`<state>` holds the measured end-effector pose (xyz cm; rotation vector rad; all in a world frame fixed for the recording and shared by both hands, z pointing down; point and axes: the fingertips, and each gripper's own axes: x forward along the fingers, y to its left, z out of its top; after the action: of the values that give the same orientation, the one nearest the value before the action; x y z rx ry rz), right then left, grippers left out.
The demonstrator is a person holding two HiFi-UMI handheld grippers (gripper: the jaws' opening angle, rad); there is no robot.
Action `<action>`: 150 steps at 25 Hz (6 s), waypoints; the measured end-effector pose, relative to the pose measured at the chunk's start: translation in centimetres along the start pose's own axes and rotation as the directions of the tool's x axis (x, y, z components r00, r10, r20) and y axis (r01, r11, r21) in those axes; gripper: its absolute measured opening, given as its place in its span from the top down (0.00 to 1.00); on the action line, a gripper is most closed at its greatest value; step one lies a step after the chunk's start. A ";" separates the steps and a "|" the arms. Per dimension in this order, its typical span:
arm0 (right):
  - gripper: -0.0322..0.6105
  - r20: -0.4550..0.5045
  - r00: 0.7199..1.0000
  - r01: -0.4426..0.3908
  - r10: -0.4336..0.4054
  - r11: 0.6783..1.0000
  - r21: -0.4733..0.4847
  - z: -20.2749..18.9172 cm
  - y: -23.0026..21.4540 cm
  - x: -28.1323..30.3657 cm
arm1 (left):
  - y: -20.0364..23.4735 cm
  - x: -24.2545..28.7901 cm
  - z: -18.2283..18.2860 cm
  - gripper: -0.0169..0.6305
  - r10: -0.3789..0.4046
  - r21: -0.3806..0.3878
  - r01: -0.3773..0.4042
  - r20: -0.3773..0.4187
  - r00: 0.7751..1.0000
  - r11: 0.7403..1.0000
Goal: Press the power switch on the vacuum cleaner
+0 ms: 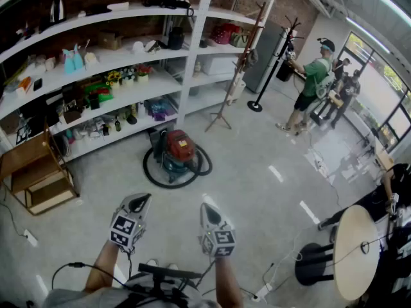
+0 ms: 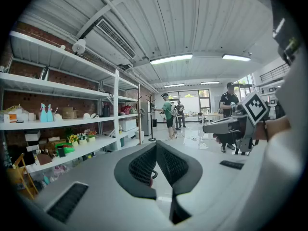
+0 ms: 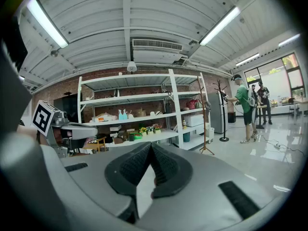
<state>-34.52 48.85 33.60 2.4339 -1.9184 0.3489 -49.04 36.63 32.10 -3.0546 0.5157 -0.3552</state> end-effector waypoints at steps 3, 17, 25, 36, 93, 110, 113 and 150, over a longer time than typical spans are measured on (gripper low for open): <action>0.93 0.011 1.000 0.000 0.000 1.000 0.024 0.1 -0.4 -0.7 | -0.4 0.2 0.1 0.96 -0.007 -0.009 0.007 0.004 1.000 1.000; 0.93 0.023 0.997 0.080 -0.079 0.997 -0.021 1.2 -4.6 -3.4 | -4.7 3.3 0.7 0.96 -0.059 0.013 0.059 0.013 0.998 0.998; 0.93 0.028 0.997 0.064 -0.065 0.998 0.022 1.4 -7.9 -4.6 | -7.8 6.1 2.5 0.96 -0.073 0.036 0.072 0.025 0.997 0.997; 0.93 0.042 0.995 0.091 -0.093 0.995 0.048 0.7 -11.8 -3.9 | -9.4 10.0 3.0 0.96 -0.119 0.048 0.117 0.030 0.992 0.992; 0.93 0.022 0.994 -0.103 0.104 0.994 -0.031 11.3 -31.1 35.9 | 13.8 44.3 9.0 0.96 0.115 0.002 -0.115 0.027 0.993 0.993; 0.93 -0.082 0.946 -0.316 0.312 0.948 -0.038 13.0 -39.6 49.4 | 18.5 56.6 10.0 0.96 0.309 -0.055 -0.311 -0.029 0.951 0.949; 0.93 -0.099 0.927 -0.366 0.361 0.930 -0.032 13.0 -39.6 51.8 | 19.4 57.8 9.3 0.96 0.349 -0.040 -0.352 -0.059 0.935 0.935; 0.93 -0.290 0.813 -0.532 0.505 0.847 -0.017 4.7 -32.2 65.4 | 30.1 58.3 -0.9 0.96 0.435 -0.151 -0.467 -0.206 0.877 0.871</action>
<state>11.52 -6.71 45.21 1.6475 -2.3642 0.5537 -5.35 -10.85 43.94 -2.9556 1.3207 -0.5663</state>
